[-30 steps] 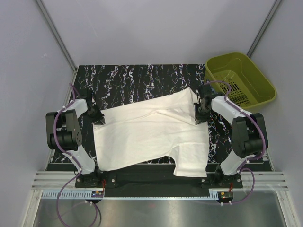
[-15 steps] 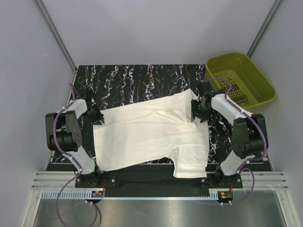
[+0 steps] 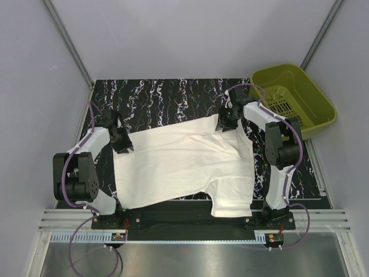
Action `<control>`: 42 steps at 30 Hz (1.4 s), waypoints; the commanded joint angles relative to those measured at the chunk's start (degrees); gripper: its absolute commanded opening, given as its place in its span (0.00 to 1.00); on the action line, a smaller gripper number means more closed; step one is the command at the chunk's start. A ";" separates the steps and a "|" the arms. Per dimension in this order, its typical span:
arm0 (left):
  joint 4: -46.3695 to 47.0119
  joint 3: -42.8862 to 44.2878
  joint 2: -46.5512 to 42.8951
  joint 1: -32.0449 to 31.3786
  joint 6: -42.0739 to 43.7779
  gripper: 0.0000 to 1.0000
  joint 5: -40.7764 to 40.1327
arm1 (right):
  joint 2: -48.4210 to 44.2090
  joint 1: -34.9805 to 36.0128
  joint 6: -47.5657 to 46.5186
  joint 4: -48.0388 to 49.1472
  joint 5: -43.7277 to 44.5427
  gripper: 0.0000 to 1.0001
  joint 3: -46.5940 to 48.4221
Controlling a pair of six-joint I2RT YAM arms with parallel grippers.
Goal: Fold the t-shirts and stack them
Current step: Fold the tshirt
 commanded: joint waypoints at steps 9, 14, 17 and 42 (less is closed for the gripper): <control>0.33 2.25 -0.28 0.02 0.36 0.34 0.68 | 3.65 0.51 0.59 -0.14 -3.53 0.37 2.29; -0.29 3.75 0.34 0.02 0.80 0.34 0.24 | 4.44 0.86 0.77 -0.14 -4.24 0.22 2.55; -0.38 3.93 0.43 0.11 0.97 0.34 -0.02 | 4.62 0.77 0.77 0.12 -4.06 0.25 2.64; 0.41 2.96 0.78 0.46 1.41 0.33 -0.64 | -13.30 8.94 7.44 -7.09 -1.78 0.01 -11.68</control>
